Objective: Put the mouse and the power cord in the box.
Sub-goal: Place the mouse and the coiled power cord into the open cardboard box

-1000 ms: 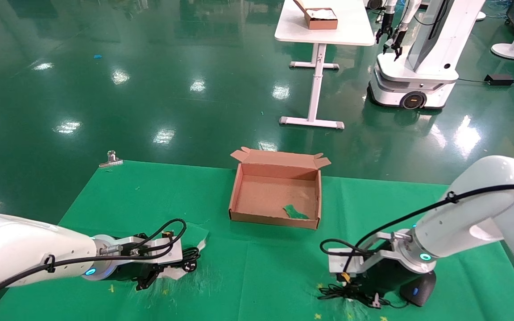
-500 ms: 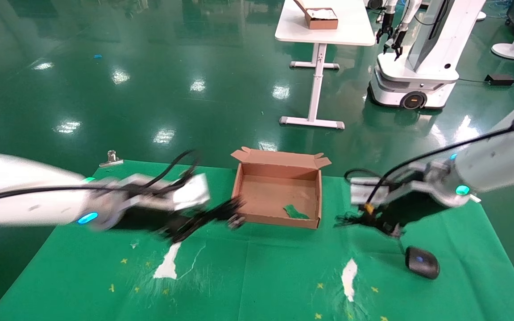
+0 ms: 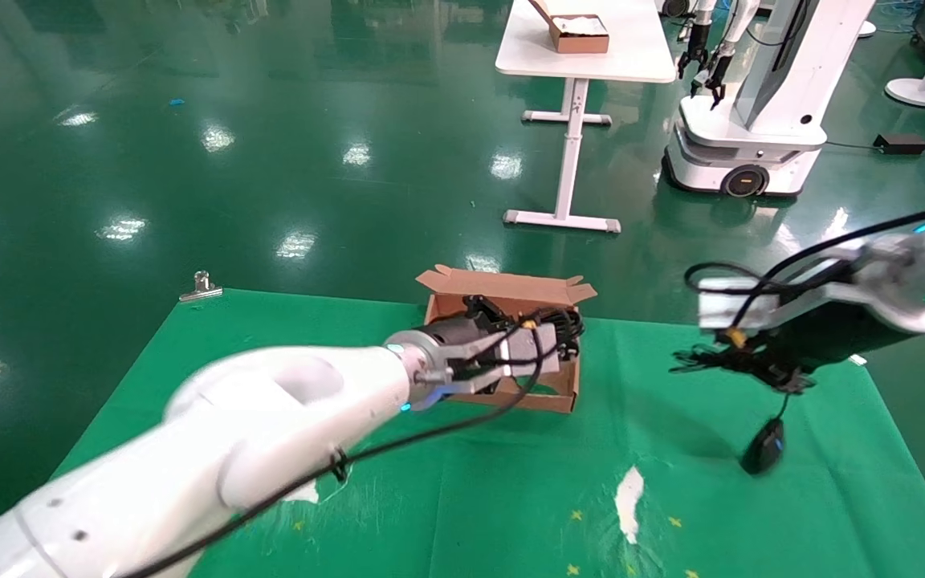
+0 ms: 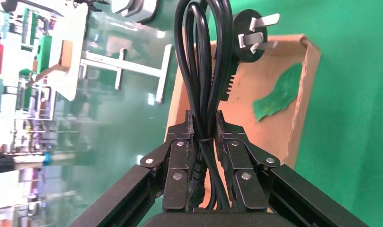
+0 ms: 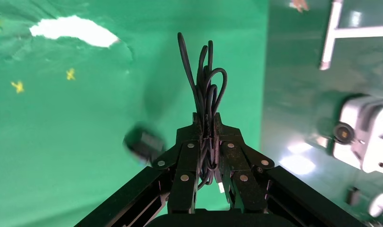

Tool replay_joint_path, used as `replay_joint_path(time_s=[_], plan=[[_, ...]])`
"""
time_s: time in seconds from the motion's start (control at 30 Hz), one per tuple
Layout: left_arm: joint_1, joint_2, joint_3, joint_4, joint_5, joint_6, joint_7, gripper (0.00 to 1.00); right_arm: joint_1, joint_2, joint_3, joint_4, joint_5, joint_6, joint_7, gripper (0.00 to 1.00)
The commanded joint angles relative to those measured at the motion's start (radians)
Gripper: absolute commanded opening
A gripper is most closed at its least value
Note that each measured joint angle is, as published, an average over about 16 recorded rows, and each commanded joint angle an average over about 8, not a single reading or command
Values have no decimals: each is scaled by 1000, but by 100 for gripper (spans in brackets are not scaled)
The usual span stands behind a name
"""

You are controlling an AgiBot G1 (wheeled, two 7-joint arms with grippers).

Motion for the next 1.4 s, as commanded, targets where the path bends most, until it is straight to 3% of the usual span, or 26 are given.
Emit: replay_joint_path(time_s=[0.03,0.13,0.17,0.3,0.47,0.8,1.03,1.23,1.4], plan=[[-8,3,85,27,18,-72,-37,54,6,29,2,68,-4,-31,35,0],[-34,3,163,42,15,-99,-103,92,8,61,12,146,1,-55,77,0],[-42,3,185,44,14,-106,-123,100,10,69,15,167,4,-59,88,0],[-68,2,258,49,13,-129,-193,100,23,82,22,225,15,-67,89,0],[-93,0,319,65,9,-148,-266,100,44,69,12,218,27,-66,18,0],[-162,-31,319,220,-76,-208,-388,100,96,-49,-28,67,34,-42,-161,0],[-201,-185,283,296,-188,-207,-387,100,126,-172,-40,-102,32,45,-276,0],[-201,-354,271,201,-280,-147,-356,100,145,-293,-42,-269,47,130,-391,0],[-196,-403,269,139,-297,-133,-351,100,147,-367,-44,-361,89,217,-505,0]])
